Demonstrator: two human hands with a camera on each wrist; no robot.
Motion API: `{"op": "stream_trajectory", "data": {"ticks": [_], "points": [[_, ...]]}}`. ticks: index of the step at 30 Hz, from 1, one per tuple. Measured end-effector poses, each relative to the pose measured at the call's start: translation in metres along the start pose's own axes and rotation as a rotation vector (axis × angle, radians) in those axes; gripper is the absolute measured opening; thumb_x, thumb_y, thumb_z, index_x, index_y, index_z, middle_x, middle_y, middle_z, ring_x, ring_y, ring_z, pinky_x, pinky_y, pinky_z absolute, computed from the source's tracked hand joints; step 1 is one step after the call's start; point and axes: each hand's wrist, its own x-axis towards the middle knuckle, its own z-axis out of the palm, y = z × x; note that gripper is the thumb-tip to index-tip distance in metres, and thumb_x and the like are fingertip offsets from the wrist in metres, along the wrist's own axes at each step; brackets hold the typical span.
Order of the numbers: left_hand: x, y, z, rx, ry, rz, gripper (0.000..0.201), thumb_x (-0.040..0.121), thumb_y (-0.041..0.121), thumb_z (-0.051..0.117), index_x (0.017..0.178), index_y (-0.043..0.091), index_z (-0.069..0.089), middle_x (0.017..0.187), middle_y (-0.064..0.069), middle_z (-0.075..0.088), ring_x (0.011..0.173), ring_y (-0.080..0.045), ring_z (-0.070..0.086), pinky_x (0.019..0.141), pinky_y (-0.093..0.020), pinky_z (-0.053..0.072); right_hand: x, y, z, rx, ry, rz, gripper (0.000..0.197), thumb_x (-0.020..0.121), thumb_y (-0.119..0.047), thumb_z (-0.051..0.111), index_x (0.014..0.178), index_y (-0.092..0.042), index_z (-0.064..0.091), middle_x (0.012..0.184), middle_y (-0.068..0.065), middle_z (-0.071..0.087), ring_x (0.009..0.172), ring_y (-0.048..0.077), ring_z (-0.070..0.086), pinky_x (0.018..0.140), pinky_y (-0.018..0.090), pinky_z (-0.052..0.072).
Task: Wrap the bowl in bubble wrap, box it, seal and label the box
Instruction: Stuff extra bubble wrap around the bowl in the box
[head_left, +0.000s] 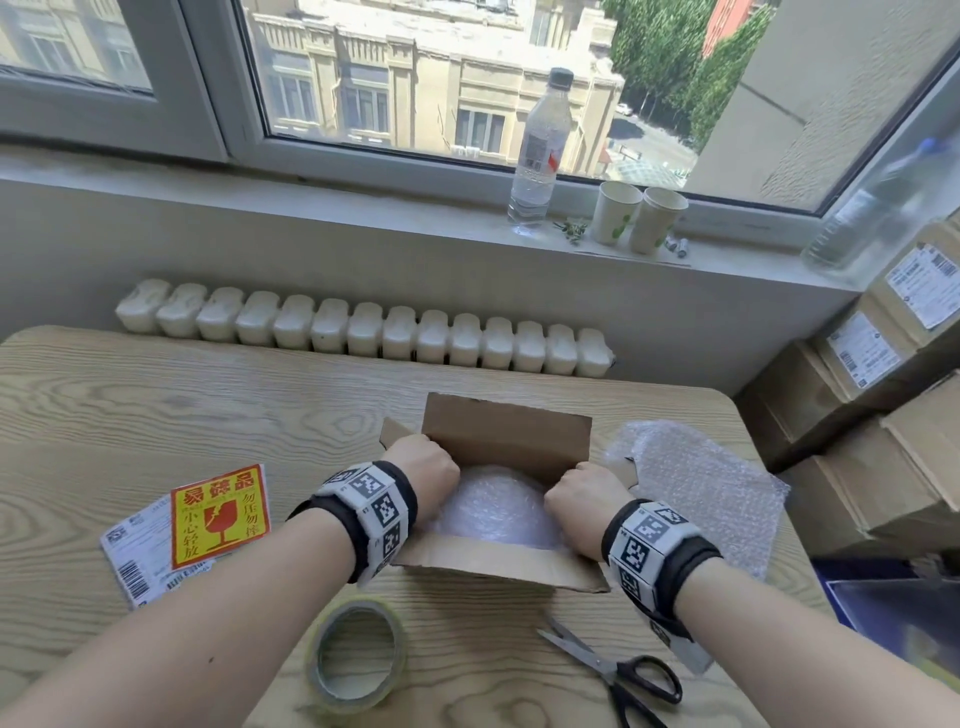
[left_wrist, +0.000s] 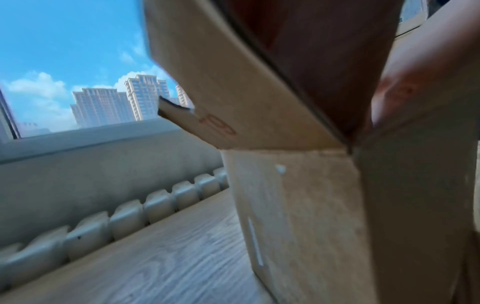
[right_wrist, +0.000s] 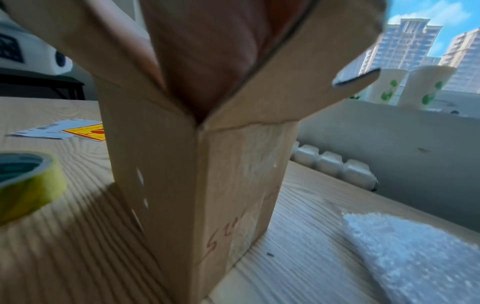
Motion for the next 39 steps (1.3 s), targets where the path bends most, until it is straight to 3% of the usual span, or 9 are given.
{"op": "stream_trajectory", "data": {"ticks": [3, 10, 15, 20, 22, 24, 28, 32, 39], "points": [[-0.004, 0.003, -0.006, 0.105, -0.072, 0.01, 0.028, 0.095, 0.009, 0.042, 0.112, 0.012, 0.064, 0.119, -0.004, 0.065, 0.115, -0.021, 0.056, 0.103, -0.031, 0.03, -0.002, -0.001, -0.005, -0.037, -0.054, -0.023, 0.019, 0.09, -0.018, 0.055, 0.105, -0.017, 0.067, 0.114, 0.003, 0.067, 0.109, 0.021, 0.06, 0.095, 0.031, 0.035], [0.006, 0.016, -0.004, 0.152, -0.259, 0.011, 0.036, 0.1, 0.021, 0.035, 0.133, 0.016, 0.051, 0.138, -0.003, 0.052, 0.132, -0.019, 0.042, 0.112, -0.034, 0.016, 0.003, -0.003, 0.004, -0.035, -0.15, -0.032, 0.023, 0.093, -0.016, 0.049, 0.107, -0.017, 0.067, 0.117, 0.003, 0.066, 0.11, 0.02, 0.056, 0.097, 0.031, 0.029], [0.01, 0.006, 0.021, 0.197, -0.145, 0.035, 0.035, 0.1, 0.021, 0.037, 0.128, 0.012, 0.054, 0.137, -0.003, 0.051, 0.128, -0.02, 0.039, 0.097, -0.026, 0.023, -0.001, -0.003, 0.007, -0.022, -0.135, -0.031, 0.027, 0.095, -0.017, 0.044, 0.109, -0.016, 0.067, 0.118, 0.004, 0.066, 0.111, 0.021, 0.054, 0.096, 0.031, 0.028], [-0.002, 0.016, 0.004, 0.132, -0.137, -0.008, 0.03, 0.096, 0.015, 0.041, 0.118, 0.012, 0.061, 0.125, -0.004, 0.061, 0.118, -0.022, 0.051, 0.102, -0.031, 0.028, -0.013, -0.004, 0.009, 0.13, 0.032, -0.031, 0.025, 0.091, -0.009, 0.044, 0.097, -0.01, 0.068, 0.103, 0.008, 0.07, 0.101, 0.026, 0.061, 0.096, 0.033, 0.033], [-0.006, 0.021, -0.015, 0.009, -0.123, -0.065, 0.027, 0.092, 0.01, 0.044, 0.111, 0.011, 0.064, 0.118, -0.005, 0.064, 0.112, -0.024, 0.057, 0.094, -0.032, 0.037, -0.021, 0.0, 0.007, 0.28, 0.124, 0.008, 0.023, 0.088, -0.012, 0.046, 0.087, -0.011, 0.069, 0.089, 0.007, 0.068, 0.093, 0.028, 0.061, 0.084, 0.032, 0.039], [-0.006, 0.023, -0.039, -0.121, -0.047, -0.137, 0.025, 0.089, 0.006, 0.045, 0.101, 0.012, 0.067, 0.108, -0.006, 0.067, 0.1, -0.026, 0.062, 0.079, -0.033, 0.046, -0.03, 0.01, 0.003, 0.475, 0.226, 0.073, 0.022, 0.087, -0.017, 0.047, 0.081, -0.016, 0.068, 0.082, 0.002, 0.064, 0.088, 0.025, 0.06, 0.074, 0.03, 0.042], [0.004, 0.034, -0.087, -0.275, 0.221, -0.172, 0.022, 0.091, 0.014, 0.044, 0.092, 0.018, 0.066, 0.097, -0.002, 0.068, 0.089, -0.025, 0.063, 0.067, -0.031, 0.046, -0.05, 0.042, -0.002, 0.686, 0.418, 0.221, 0.025, 0.092, -0.026, 0.048, 0.097, -0.021, 0.072, 0.1, -0.002, 0.069, 0.097, 0.02, 0.06, 0.08, 0.03, 0.047], [0.024, 0.062, -0.126, -0.387, 0.376, -0.158, 0.024, 0.092, 0.023, 0.043, 0.096, 0.021, 0.067, 0.103, -0.001, 0.067, 0.094, -0.023, 0.061, 0.071, -0.03, 0.044, -0.075, 0.085, 0.022, 0.754, 0.426, 0.422, 0.025, 0.091, -0.027, 0.048, 0.102, -0.024, 0.07, 0.108, -0.001, 0.067, 0.102, 0.02, 0.06, 0.082, 0.031, 0.048], [0.079, 0.112, -0.162, -0.554, 0.342, -0.167, 0.036, 0.092, 0.029, 0.048, 0.129, 0.026, 0.053, 0.128, 0.003, 0.057, 0.116, -0.017, 0.053, 0.09, -0.029, 0.043, -0.122, 0.155, 0.1, 0.859, 0.239, 0.614, 0.032, 0.091, -0.026, 0.05, 0.121, -0.028, 0.061, 0.132, 0.001, 0.057, 0.117, 0.021, 0.054, 0.094, 0.031, 0.044]]}}
